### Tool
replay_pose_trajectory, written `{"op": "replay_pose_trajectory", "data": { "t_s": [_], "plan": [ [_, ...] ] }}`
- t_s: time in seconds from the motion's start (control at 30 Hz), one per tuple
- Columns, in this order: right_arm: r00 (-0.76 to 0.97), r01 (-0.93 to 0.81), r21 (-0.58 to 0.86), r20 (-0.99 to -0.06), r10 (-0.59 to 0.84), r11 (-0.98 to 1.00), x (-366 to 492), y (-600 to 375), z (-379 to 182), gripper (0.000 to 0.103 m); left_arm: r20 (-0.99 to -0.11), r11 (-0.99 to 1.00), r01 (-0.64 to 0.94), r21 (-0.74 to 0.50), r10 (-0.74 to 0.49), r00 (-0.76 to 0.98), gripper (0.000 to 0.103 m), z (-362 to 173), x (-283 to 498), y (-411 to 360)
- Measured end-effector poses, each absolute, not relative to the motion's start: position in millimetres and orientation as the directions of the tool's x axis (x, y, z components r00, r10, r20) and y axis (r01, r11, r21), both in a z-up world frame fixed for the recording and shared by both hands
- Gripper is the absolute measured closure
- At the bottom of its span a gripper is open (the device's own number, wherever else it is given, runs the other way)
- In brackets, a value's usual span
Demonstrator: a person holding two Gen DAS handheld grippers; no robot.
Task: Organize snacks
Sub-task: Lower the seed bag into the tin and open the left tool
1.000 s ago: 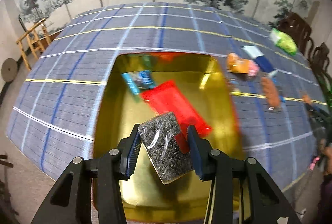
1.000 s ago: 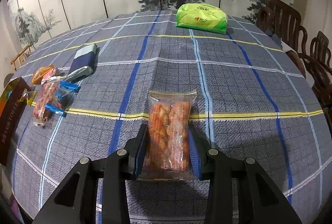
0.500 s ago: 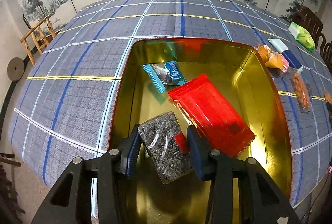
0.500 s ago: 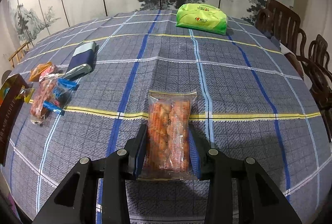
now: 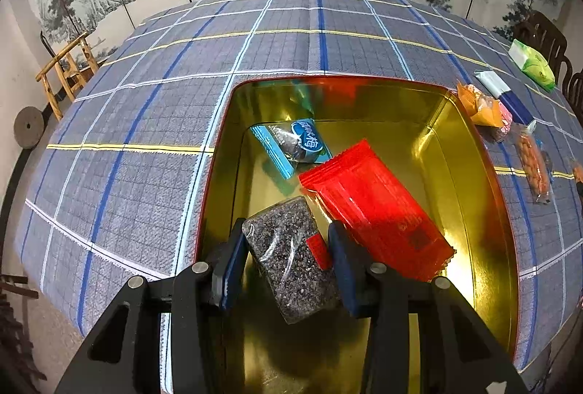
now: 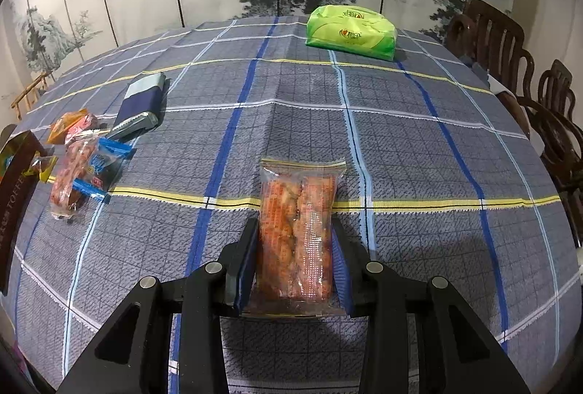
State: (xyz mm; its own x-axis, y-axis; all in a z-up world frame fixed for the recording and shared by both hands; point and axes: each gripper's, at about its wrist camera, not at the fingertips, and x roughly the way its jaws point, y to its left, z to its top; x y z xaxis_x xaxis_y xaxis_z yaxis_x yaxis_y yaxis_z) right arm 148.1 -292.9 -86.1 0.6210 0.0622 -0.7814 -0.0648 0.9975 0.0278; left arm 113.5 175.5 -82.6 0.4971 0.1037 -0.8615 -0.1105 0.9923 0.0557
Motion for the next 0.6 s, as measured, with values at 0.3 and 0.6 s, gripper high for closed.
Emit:
{"op": "replay_pose_trajectory", "data": {
  "t_s": [0.3, 0.6],
  "plan": [
    [0.621, -0.06, 0.024, -0.782, 0.056, 0.998, 146.6, -293.6, -85.7, 0.065, -0.862, 0.992, -0.108, 0.057, 0.104, 0.496, 0.063, -82.7, 114.2, 175.0],
    [0.621, -0.06, 0.023, -0.782, 0.055, 0.998, 146.5, -293.6, -85.8, 0.065, -0.862, 0.992, -0.11, 0.06, 0.107, 0.495, 0.063, -82.4, 114.9, 174.8]
  ]
}}
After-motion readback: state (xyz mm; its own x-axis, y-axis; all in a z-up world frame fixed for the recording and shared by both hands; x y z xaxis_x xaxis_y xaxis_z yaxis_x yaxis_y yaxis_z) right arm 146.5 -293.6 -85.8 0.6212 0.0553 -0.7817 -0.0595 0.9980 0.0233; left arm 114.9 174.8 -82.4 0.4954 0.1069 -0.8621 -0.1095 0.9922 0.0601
